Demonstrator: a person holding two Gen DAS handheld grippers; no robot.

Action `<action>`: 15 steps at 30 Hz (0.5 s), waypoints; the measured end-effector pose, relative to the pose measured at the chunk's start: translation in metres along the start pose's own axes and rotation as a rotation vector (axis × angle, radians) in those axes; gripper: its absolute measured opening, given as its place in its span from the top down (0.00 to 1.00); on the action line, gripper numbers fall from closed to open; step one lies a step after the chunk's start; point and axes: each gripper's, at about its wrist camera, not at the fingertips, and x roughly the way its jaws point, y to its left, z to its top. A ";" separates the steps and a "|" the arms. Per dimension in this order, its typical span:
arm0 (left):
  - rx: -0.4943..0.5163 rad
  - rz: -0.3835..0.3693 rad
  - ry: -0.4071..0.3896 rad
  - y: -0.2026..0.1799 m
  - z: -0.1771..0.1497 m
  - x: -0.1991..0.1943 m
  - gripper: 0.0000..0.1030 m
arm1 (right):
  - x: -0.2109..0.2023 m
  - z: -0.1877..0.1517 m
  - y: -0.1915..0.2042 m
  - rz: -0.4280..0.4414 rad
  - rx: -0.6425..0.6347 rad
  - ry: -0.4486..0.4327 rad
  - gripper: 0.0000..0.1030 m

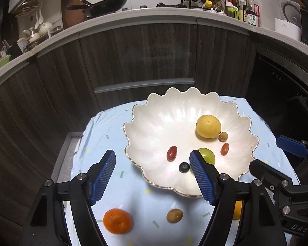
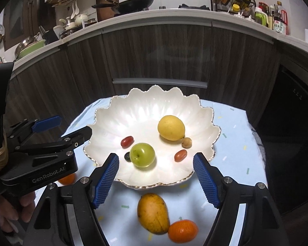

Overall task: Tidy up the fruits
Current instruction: 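Open both tools to drop the blueberry and green fruit into the bowl, then move both open tools back from the bowl toward the mango and longan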

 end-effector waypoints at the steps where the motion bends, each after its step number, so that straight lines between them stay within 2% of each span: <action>1: 0.000 0.002 -0.004 0.001 -0.001 -0.004 0.28 | -0.003 0.000 0.000 -0.001 0.001 -0.004 0.27; 15: -0.001 0.014 -0.066 0.002 -0.007 -0.055 0.25 | -0.045 -0.004 -0.001 -0.047 0.019 -0.058 0.27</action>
